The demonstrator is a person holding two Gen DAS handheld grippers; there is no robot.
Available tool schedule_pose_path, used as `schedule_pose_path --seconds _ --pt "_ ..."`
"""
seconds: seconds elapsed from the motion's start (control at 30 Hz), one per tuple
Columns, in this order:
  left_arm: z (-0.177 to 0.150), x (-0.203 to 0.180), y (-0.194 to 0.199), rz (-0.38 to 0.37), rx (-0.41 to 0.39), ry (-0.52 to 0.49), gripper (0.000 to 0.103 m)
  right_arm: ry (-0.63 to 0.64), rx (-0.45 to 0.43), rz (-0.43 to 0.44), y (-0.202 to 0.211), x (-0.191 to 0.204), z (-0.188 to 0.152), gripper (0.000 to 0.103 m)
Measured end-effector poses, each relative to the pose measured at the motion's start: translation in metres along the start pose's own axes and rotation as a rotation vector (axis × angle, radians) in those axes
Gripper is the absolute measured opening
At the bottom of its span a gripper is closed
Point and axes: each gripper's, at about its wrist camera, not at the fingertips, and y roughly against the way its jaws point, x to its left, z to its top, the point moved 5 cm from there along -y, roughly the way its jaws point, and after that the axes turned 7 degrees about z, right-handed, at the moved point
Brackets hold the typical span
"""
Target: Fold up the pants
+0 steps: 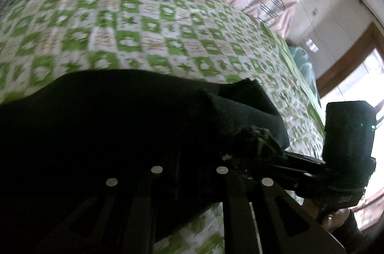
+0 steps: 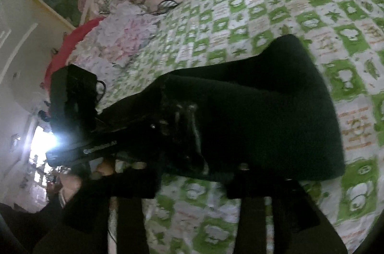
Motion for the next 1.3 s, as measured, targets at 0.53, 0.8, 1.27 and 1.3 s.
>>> schedule_pose_path --seconds 0.53,0.8,1.27,1.3 --pt "-0.054 0.073 0.088 0.155 -0.157 0.269 0.029 0.153 0.061 0.015 -0.021 0.054 0.001 0.053" --pt "-0.086 0.111 0.139 0.293 -0.252 0.397 0.049 0.262 0.124 0.034 -0.048 0.089 0.004 0.054" --pt "-0.127 0.191 0.192 0.397 -0.322 0.630 0.057 0.505 0.250 0.081 -0.123 0.169 0.033 0.060" --pt "-0.128 0.194 0.195 0.399 -0.324 0.639 0.059 0.520 0.261 0.085 -0.129 0.174 0.034 0.060"
